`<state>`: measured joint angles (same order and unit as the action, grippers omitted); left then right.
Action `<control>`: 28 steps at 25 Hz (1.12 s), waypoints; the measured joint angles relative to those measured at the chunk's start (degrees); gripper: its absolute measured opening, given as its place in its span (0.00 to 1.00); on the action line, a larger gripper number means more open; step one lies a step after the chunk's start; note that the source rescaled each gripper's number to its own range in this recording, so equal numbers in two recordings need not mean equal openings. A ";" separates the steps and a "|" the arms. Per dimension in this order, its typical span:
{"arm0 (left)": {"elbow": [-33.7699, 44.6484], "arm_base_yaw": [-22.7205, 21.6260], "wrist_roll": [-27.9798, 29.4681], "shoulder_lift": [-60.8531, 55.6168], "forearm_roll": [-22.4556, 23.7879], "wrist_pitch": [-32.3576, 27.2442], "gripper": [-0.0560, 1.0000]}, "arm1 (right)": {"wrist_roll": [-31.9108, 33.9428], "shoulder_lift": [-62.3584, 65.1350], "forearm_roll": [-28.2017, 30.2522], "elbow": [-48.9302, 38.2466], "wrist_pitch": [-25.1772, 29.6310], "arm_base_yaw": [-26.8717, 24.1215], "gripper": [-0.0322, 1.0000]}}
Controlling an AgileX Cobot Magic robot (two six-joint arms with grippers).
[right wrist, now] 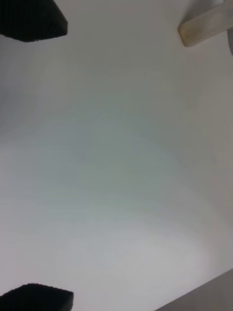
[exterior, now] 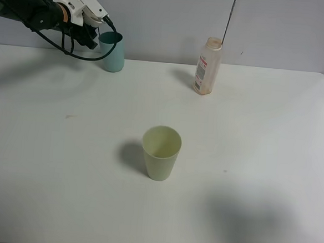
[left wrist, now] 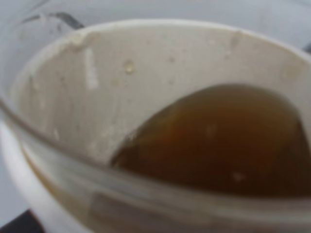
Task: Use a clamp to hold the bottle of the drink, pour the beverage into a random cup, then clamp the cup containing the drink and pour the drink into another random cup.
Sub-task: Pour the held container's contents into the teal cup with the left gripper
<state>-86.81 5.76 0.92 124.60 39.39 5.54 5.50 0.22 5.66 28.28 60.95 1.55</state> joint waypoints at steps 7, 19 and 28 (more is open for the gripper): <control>0.00 0.00 -2.11 0.00 0.54 -0.50 0.07 | 0.00 0.00 0.00 0.00 0.00 0.00 1.00; -3.56 0.00 -3.04 0.24 2.41 -3.05 0.07 | 0.34 0.00 0.06 0.00 0.00 0.00 1.00; -3.58 0.19 -3.04 0.26 5.51 -4.63 0.07 | 0.36 0.00 0.06 0.00 0.00 0.00 1.00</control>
<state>-90.38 5.95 -2.11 124.86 44.89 0.90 5.87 0.22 5.72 28.28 60.95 1.55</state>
